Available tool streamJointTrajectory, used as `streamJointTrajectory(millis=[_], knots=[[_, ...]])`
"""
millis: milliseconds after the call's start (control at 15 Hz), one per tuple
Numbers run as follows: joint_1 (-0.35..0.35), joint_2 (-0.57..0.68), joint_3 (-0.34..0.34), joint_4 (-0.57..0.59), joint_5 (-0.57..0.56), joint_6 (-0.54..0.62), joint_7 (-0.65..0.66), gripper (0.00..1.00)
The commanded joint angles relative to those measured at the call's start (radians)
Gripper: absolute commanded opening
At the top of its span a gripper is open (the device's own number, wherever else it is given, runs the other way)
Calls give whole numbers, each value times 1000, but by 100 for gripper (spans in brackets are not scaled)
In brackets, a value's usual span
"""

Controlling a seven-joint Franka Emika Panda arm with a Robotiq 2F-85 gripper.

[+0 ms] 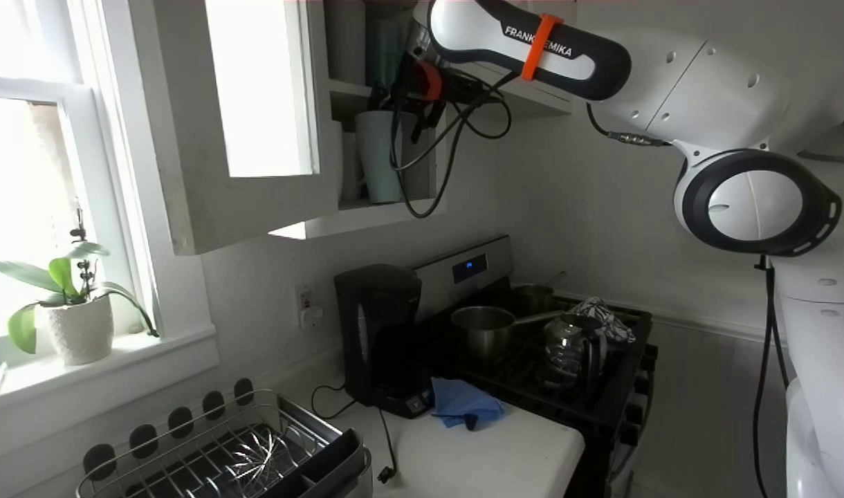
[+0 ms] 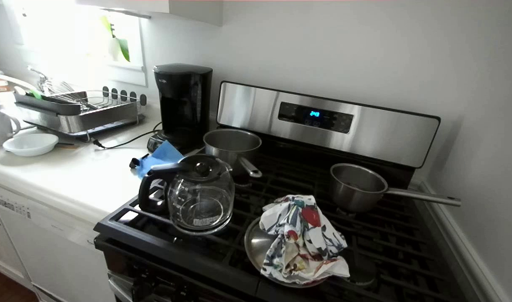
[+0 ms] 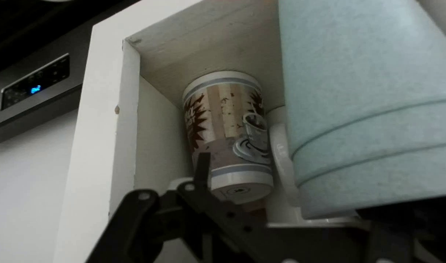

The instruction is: Stack all the blue cups on the kitchen counter together, pick up the stacked blue cups and put them on the bottom shelf of the top open cabinet

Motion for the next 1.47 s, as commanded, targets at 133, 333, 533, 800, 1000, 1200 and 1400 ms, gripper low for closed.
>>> streamJointTrajectory(millis=[133, 333, 533, 800, 1000, 1200, 1400], knots=[[9, 29, -12, 57, -40, 1, 40, 50], [10, 29, -16, 60, -45, 3, 50, 29], [11, 29, -18, 67, -53, 9, 61, 8], [12, 28, -20, 77, -62, 20, 75, 1], [14, 30, -21, 79, -79, 24, 75, 2], [13, 31, -19, 75, -90, 22, 68, 32], [14, 21, -15, 71, -88, 20, 63, 46]])
